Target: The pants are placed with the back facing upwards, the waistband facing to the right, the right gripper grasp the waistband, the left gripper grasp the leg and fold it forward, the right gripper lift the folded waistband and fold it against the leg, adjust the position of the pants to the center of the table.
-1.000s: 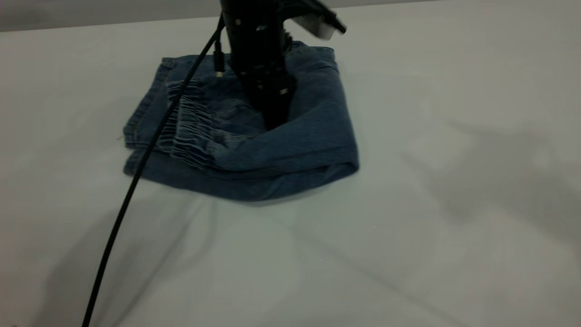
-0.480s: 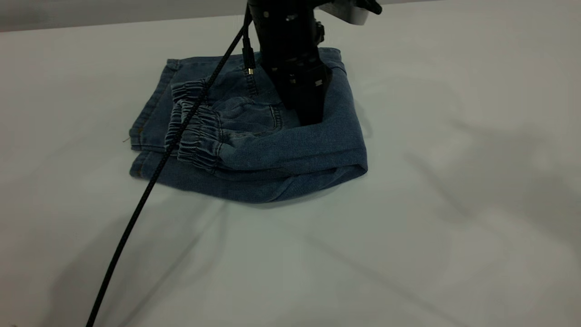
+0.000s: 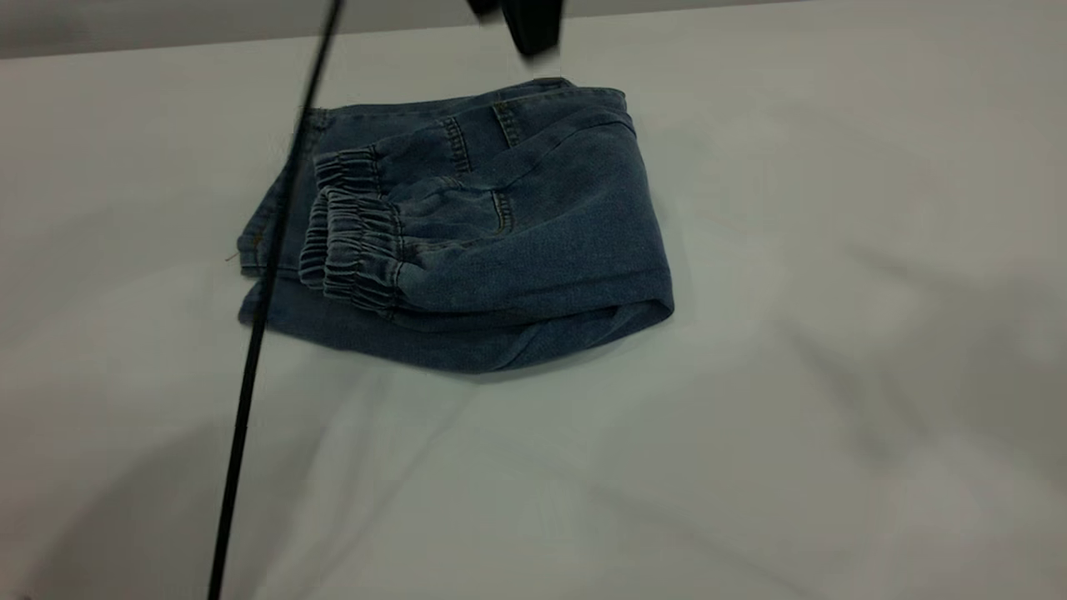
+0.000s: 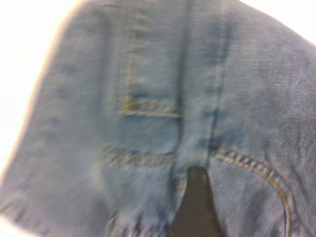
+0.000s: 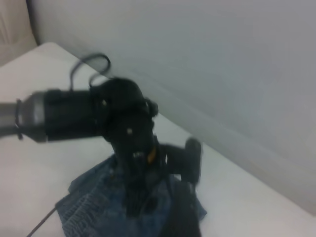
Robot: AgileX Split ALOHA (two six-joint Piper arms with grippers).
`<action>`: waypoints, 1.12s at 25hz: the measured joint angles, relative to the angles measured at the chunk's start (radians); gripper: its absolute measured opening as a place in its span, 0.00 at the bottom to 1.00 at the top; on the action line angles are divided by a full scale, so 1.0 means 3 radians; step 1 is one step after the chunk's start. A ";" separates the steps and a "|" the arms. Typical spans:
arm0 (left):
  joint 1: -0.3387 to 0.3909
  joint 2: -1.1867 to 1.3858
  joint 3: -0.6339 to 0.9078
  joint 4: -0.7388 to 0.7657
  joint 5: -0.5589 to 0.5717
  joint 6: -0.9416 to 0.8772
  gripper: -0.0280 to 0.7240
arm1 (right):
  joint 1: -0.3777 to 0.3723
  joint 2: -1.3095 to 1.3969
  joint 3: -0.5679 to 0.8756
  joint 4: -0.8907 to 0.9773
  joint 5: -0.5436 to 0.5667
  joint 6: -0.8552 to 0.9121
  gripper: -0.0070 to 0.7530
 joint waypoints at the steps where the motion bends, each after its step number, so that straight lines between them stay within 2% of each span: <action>1: 0.0000 -0.0107 0.0000 0.0100 0.0003 -0.0123 0.74 | 0.0000 -0.0067 0.0000 0.0000 0.0028 0.0000 0.74; 8: 0.0012 -0.0864 0.0003 0.0705 0.0003 -0.0912 0.74 | 0.0000 -0.0580 0.0000 0.0091 0.0332 0.0096 0.74; 14: 0.0012 -0.1564 0.0197 0.0705 0.0003 -0.1246 0.74 | 0.0000 -0.0896 0.0000 0.0332 0.0387 0.0296 0.74; 20: 0.0012 -0.2442 0.0889 0.0705 -0.0003 -0.1246 0.74 | 0.0000 -0.1175 0.0285 0.0602 0.0373 0.0361 0.74; 28: 0.0012 -0.3764 0.2113 0.0639 -0.0006 -0.1396 0.74 | 0.0000 -0.1901 0.1150 0.0634 0.0373 0.0424 0.74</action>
